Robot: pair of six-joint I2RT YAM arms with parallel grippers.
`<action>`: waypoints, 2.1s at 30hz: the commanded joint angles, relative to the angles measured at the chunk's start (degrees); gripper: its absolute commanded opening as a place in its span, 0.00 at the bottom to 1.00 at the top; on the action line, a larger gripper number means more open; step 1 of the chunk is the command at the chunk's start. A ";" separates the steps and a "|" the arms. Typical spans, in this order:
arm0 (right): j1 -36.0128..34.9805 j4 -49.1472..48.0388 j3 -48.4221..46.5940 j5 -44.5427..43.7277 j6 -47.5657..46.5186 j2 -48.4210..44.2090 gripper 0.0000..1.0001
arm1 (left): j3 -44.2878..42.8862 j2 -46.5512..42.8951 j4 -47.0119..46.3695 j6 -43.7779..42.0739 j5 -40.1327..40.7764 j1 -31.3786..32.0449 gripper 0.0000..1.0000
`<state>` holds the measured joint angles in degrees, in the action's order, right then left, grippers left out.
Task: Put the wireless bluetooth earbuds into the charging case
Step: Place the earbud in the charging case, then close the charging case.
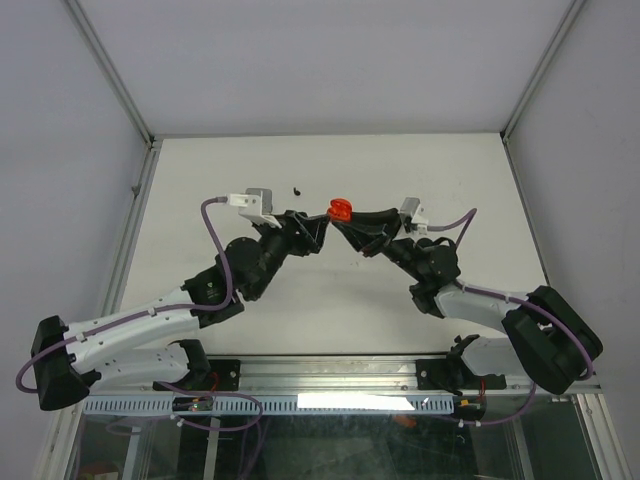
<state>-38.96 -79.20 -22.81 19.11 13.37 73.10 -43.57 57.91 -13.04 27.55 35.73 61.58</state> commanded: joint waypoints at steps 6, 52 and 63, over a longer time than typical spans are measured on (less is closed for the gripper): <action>3.73 -1.73 -1.01 7.34 0.81 -1.80 0.00 | -10.18 -3.08 8.09 -6.16 -15.10 -2.81 0.79; 8.32 40.12 -6.36 14.35 9.83 -5.46 0.00 | -8.31 6.91 5.29 5.82 -65.96 -29.03 0.81; 12.49 64.95 -1.05 -8.57 18.09 -9.75 0.00 | -13.53 10.39 34.99 0.55 -25.61 -31.80 0.88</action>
<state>-28.42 -22.31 -25.93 21.12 26.92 65.54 -53.41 66.02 9.80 30.61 -6.04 31.46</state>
